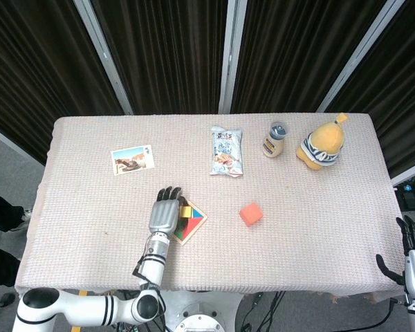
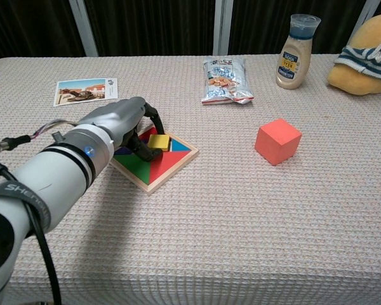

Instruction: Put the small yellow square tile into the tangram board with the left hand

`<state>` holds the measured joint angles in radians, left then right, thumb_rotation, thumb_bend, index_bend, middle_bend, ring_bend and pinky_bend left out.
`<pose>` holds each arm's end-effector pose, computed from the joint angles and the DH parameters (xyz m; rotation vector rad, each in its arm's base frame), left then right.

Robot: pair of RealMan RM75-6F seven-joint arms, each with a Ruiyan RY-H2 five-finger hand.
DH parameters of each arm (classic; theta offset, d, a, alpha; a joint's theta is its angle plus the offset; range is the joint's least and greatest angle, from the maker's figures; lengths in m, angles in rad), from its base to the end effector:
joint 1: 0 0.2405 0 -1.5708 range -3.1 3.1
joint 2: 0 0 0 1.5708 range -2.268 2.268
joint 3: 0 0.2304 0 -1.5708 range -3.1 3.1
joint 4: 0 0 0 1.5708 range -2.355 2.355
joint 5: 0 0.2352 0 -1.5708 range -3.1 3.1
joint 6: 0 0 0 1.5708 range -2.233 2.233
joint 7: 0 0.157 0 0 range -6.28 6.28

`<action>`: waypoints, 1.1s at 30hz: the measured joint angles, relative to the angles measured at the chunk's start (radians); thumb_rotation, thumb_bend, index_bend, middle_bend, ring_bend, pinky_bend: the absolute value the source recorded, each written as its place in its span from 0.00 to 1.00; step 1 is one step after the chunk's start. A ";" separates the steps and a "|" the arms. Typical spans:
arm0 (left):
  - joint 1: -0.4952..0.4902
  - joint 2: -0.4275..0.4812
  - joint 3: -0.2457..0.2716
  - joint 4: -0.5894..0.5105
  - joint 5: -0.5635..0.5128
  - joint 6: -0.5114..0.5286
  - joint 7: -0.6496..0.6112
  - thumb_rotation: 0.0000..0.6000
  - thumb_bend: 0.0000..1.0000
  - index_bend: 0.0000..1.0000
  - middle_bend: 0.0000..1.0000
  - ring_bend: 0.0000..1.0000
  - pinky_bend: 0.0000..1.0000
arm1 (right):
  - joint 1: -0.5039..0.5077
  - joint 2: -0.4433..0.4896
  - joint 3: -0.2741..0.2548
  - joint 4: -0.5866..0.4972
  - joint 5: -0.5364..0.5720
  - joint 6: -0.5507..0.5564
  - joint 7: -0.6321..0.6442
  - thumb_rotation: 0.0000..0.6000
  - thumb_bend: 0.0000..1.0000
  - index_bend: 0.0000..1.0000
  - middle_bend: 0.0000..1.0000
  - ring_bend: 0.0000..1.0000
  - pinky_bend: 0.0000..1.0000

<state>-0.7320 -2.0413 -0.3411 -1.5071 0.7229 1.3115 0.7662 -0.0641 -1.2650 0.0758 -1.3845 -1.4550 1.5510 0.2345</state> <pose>-0.0429 0.2861 -0.1183 -1.5306 -1.2816 -0.8643 -0.3549 -0.1505 0.1203 1.1347 -1.0329 0.9455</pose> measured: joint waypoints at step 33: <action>-0.001 0.079 0.015 -0.090 -0.051 -0.044 0.022 1.00 0.41 0.26 0.06 0.00 0.00 | -0.003 0.000 0.003 0.006 0.004 0.000 0.009 1.00 0.21 0.00 0.00 0.00 0.00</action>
<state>-0.7329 -1.9628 -0.3259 -1.5971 0.6724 1.2671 0.7885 -0.0668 -1.2647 0.0783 -1.3780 -1.4513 1.5508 0.2435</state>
